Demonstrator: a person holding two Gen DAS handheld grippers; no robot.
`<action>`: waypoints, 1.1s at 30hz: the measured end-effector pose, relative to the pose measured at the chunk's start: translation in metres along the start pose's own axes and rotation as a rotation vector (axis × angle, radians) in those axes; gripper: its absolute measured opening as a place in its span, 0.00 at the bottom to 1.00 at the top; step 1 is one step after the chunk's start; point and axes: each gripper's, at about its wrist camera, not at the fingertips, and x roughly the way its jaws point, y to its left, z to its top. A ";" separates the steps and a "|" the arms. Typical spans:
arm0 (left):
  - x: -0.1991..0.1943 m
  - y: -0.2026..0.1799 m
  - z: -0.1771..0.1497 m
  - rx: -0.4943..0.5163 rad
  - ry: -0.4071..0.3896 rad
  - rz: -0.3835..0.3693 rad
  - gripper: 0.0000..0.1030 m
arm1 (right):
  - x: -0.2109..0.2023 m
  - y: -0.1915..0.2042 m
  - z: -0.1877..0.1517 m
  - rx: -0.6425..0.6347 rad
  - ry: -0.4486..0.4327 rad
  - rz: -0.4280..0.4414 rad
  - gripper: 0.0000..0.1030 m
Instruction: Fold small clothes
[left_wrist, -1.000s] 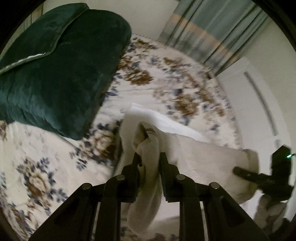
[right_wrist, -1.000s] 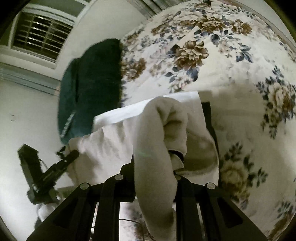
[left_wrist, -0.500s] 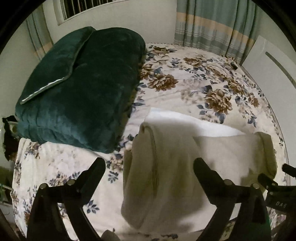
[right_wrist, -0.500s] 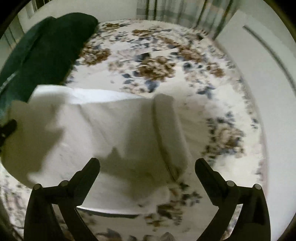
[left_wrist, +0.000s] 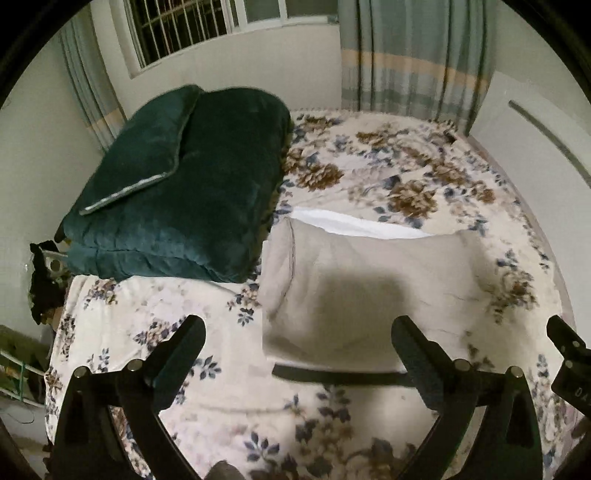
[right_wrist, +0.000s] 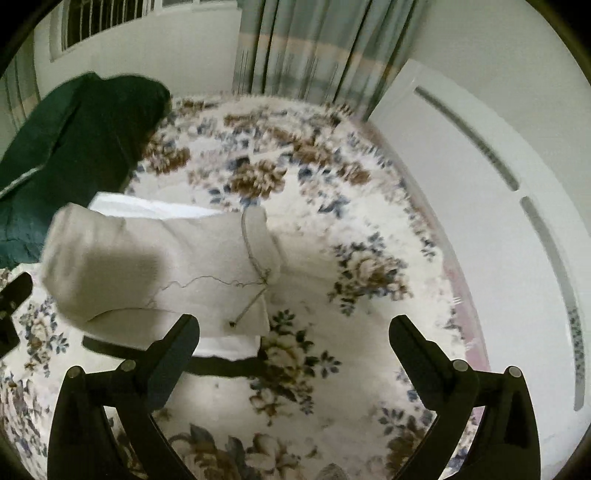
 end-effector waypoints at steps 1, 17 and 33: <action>-0.020 -0.001 -0.004 -0.004 -0.014 -0.003 1.00 | -0.019 -0.004 -0.004 0.005 -0.019 0.001 1.00; -0.255 -0.001 -0.071 -0.028 -0.174 -0.064 1.00 | -0.297 -0.079 -0.091 0.064 -0.262 0.014 1.00; -0.368 0.011 -0.117 -0.044 -0.265 -0.071 1.00 | -0.441 -0.122 -0.158 0.095 -0.384 0.083 1.00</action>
